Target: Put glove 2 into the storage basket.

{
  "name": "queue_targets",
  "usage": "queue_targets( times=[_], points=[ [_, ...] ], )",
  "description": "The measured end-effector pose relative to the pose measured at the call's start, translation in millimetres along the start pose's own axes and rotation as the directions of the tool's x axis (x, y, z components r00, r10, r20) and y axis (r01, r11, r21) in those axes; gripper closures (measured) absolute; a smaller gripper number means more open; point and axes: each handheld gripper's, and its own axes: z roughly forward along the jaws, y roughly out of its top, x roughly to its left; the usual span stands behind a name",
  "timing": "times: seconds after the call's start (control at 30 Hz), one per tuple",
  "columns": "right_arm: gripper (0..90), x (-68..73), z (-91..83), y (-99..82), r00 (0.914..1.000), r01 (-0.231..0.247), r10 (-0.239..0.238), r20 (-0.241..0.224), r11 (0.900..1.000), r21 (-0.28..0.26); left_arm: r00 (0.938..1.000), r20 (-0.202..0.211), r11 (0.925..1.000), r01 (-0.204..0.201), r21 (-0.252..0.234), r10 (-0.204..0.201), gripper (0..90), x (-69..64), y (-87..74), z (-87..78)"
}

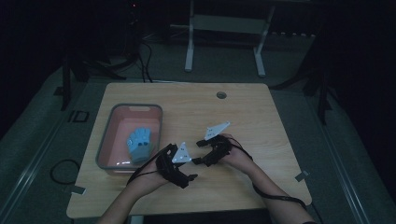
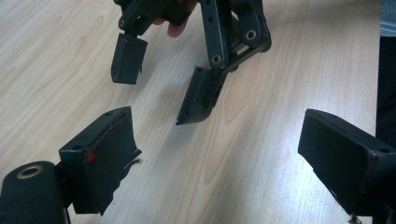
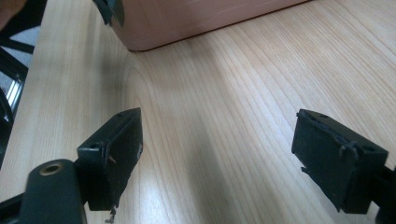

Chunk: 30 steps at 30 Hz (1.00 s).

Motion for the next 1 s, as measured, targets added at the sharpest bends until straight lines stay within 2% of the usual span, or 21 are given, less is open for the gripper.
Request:
queue_targets(
  times=[0.27, 0.47, 0.57, 0.77, 1.0],
  points=[
    [16.4, -0.1, -8.8, -21.4, 0.9997, -0.019, 0.019, 0.015, 0.9998, -0.001, 0.9991, 0.041, 1.0, -0.004, 0.008, 0.004, 11.5, -10.4, -2.4, 16.8],
    [16.5, -0.9, -20.7, -33.2, 0.9987, -0.043, 0.044, 0.028, 0.9988, -0.022, 0.9981, 0.062, 1.0, -0.004, 0.004, 0.004, 11.4, -12.2, -1.6, 26.5],
    [16.5, -1.9, -23.2, -39.2, 0.9981, -0.044, 0.045, 0.042, 0.9989, -0.017, 0.9985, 0.052, 0.9998, -0.014, 0.014, 0.014, 11.5, -14.1, -1.5, 31.0],
    [16.5, -2.2, -27.8, -50.7, 0.9979, -0.038, 0.039, 0.053, 0.9992, -0.007, 0.9974, 0.069, 0.9998, -0.018, 0.0, 0.018, 11.5, -19.0, -2.0, 40.9],
    [15.4, -0.8, -35.5, -62.7, 0.9959, -0.06, 0.061, 0.067, 0.998, -0.02, 0.996, 0.087, 0.9997, -0.021, 0.01, 0.02, 11.4, -22.8, -1.8, 48.9]
  ],
)
